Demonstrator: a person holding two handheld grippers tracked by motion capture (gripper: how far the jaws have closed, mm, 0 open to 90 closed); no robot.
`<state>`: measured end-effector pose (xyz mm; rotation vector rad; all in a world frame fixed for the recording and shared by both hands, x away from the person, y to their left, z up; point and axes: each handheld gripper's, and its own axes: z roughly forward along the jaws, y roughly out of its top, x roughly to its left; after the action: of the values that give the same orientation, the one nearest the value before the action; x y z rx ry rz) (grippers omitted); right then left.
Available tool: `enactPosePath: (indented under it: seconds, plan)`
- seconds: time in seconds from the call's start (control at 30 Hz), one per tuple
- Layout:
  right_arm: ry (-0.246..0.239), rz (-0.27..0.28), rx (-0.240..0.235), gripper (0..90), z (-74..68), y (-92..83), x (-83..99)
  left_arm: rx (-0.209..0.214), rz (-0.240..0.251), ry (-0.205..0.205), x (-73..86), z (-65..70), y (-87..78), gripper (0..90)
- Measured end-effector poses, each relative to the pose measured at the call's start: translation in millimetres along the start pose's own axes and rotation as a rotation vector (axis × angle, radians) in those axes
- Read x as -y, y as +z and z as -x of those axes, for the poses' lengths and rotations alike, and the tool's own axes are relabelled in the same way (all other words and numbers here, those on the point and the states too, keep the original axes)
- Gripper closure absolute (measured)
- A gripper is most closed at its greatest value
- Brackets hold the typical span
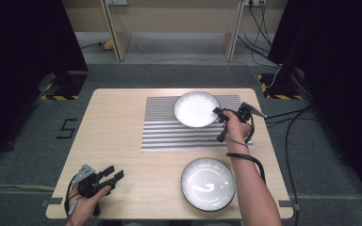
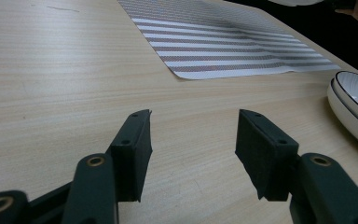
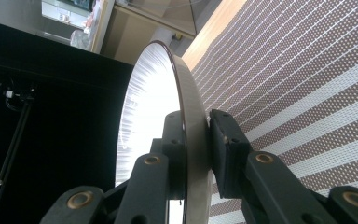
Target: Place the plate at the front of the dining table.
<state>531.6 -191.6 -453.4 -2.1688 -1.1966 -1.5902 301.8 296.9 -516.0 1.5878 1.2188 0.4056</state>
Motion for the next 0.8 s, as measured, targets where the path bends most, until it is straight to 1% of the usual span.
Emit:
enactPosePath:
  seconds: [0.2,0.27,0.3,0.37,0.47,0.67,0.8]
  plan:
    - [-0.001,-0.008,0.005,76.7,-1.6,8.1,-0.8,0.003,-0.004,0.003,-0.2,0.5,1.4,45.2]
    - [-0.002,-0.004,-0.002,76.7,-2.0,10.5,-0.9,0.004,-0.005,0.003,0.1,0.4,1.2,45.2]
    - [0.008,-0.007,-0.004,76.8,-1.9,11.8,-0.7,0.003,-0.006,0.002,0.1,0.4,1.1,45.2]
    - [0.012,-0.008,-0.008,76.7,-1.6,13.8,-0.5,0.003,-0.004,0.003,-0.1,0.5,1.2,45.2]
    - [0.003,-0.01,0.0,76.7,-2.0,16.7,0.7,0.005,-0.005,0.004,-0.1,0.6,1.2,45.2]
    - [0.001,-0.014,-0.006,76.7,-0.8,21.3,1.5,0.002,-0.009,0.005,0.0,0.0,1.1,45.3]
    - [0.0,-0.019,0.001,76.6,0.4,24.9,1.5,0.007,-0.008,0.005,0.0,0.1,1.6,45.3]
